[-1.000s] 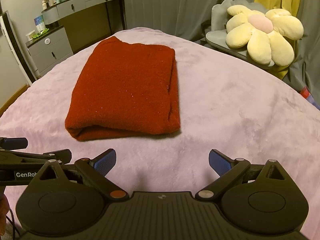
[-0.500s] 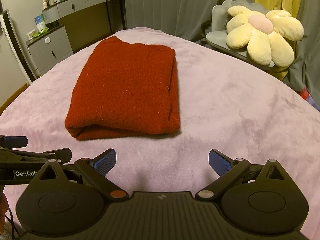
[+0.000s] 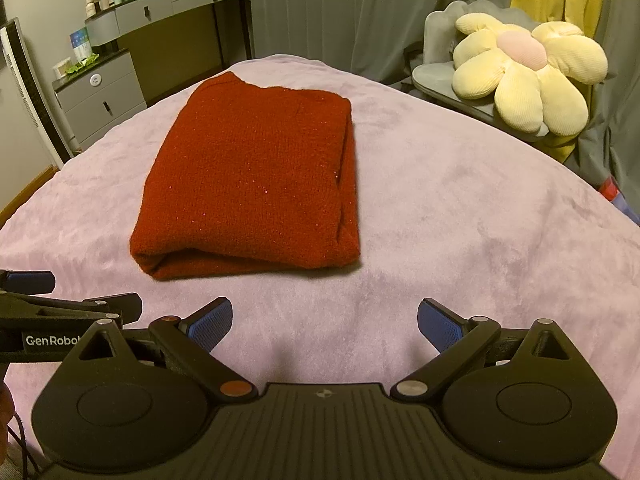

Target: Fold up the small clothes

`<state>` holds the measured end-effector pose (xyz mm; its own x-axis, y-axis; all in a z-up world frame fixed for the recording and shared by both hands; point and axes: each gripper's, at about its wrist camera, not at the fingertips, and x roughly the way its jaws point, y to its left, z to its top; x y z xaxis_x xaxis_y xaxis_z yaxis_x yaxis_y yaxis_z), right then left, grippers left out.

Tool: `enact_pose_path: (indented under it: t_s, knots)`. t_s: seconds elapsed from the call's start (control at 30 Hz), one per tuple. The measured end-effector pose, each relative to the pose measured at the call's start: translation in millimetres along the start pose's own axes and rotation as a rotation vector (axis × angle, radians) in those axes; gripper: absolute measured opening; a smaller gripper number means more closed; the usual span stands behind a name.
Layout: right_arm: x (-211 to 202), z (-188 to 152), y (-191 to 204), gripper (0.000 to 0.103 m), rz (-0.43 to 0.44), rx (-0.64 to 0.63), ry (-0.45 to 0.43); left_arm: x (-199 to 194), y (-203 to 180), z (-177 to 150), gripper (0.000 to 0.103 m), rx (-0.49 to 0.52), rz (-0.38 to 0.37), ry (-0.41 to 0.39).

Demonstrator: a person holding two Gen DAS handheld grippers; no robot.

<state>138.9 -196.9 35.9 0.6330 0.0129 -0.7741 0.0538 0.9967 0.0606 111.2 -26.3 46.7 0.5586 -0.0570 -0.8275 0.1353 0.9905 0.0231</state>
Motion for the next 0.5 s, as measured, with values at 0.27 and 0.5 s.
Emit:
enact_pose_path:
  t_s: [0.27, 0.5]
  knots:
    - [-1.9, -0.8, -0.9, 0.099, -0.001, -0.001, -0.007, -2.9, -2.5, -0.9, 0.103, 0.000, -0.002, -0.016]
    - [-2.2, -1.2, -1.7, 0.099, 0.001, 0.002, -0.009, -4.8, -5.4, -3.7, 0.103, 0.030, 0.018, -0.038]
